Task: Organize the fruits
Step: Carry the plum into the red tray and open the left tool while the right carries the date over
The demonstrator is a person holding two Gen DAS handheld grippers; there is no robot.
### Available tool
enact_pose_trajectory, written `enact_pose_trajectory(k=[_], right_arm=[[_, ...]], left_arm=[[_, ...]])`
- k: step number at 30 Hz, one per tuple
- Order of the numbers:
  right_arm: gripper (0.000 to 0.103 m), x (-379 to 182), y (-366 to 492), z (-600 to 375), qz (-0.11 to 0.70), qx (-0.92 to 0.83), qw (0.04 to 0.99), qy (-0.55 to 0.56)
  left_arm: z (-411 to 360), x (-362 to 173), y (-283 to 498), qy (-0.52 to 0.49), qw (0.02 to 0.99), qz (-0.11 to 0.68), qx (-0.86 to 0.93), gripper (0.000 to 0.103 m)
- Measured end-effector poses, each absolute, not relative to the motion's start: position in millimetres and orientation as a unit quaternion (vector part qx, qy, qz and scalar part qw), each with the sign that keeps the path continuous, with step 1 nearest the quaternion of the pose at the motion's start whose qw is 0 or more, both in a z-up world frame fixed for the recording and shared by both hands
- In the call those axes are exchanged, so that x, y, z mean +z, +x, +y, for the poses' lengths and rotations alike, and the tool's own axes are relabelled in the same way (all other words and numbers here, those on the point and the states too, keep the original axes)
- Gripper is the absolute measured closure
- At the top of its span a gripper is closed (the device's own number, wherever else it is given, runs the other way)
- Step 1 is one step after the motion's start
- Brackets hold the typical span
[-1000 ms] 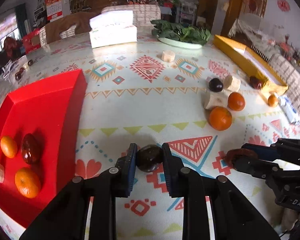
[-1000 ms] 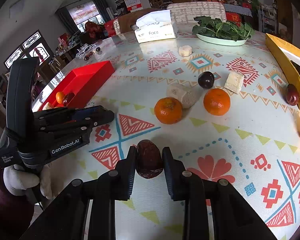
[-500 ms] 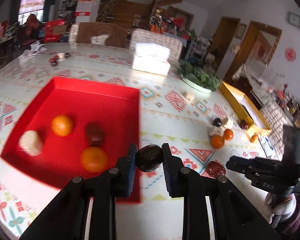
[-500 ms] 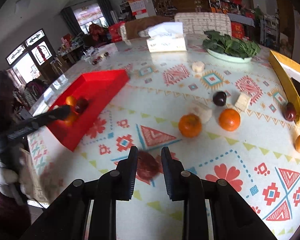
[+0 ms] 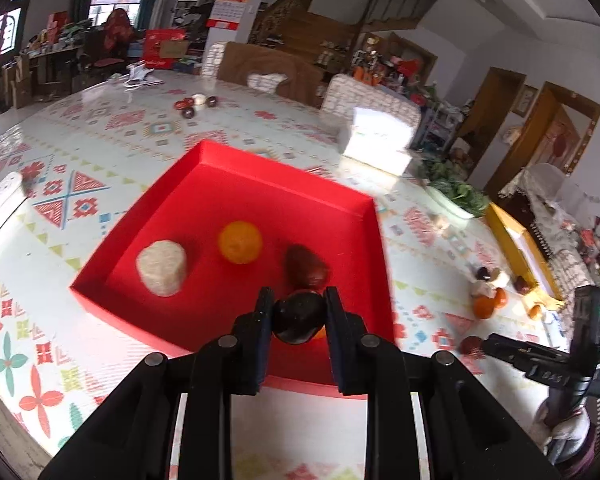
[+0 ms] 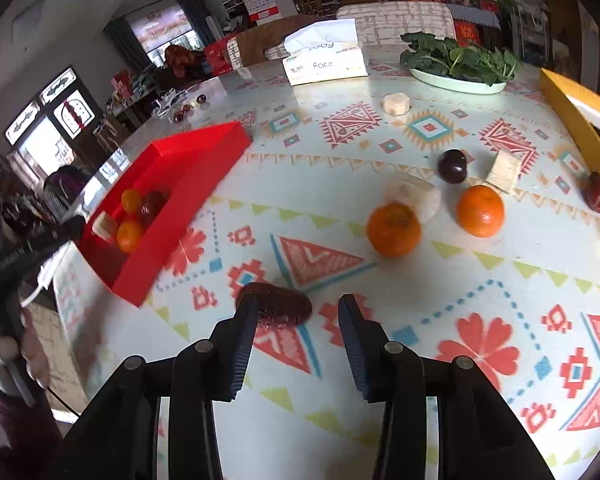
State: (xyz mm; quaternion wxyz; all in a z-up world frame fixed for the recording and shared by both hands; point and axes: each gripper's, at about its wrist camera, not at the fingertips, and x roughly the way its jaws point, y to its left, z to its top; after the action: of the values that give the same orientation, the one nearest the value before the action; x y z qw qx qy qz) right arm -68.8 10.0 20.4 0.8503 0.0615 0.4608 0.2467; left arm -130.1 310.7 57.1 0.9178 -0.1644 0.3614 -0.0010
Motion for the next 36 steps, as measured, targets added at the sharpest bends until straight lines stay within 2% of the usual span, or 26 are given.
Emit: enact_pose_trajectory(k=[9, 12, 14, 19, 23, 36], right_arm=[[0.057, 13, -65, 43, 0.467, 0.251, 0.847, 0.039], [0.057, 12, -66, 47, 0.466, 0.251, 0.848, 0.029], [0.059, 12, -67, 49, 0.463, 0.250, 0.850, 0.018], [0.069, 13, -73, 56, 0.453, 0.246, 0.857, -0.003], [0.071, 16, -75, 59, 0.449, 0.246, 0.859, -0.011], [0.072, 58, -50, 81, 0.430, 0.271, 0.861, 0.025]], left_arm=[[323, 35, -117, -0.154, 0.906, 0.392, 0.034, 0.079], [324, 35, -118, -0.160, 0.907, 0.389, 0.031, 0.073], [324, 38, -119, -0.164, 0.909, 0.381, 0.032, 0.059], [323, 48, -124, -0.173, 0.915, 0.364, 0.025, 0.057], [328, 55, -130, -0.191, 0.918, 0.347, 0.023, 0.049], [357, 53, -141, -0.240, 0.913, 0.328, 0.018, 0.049]])
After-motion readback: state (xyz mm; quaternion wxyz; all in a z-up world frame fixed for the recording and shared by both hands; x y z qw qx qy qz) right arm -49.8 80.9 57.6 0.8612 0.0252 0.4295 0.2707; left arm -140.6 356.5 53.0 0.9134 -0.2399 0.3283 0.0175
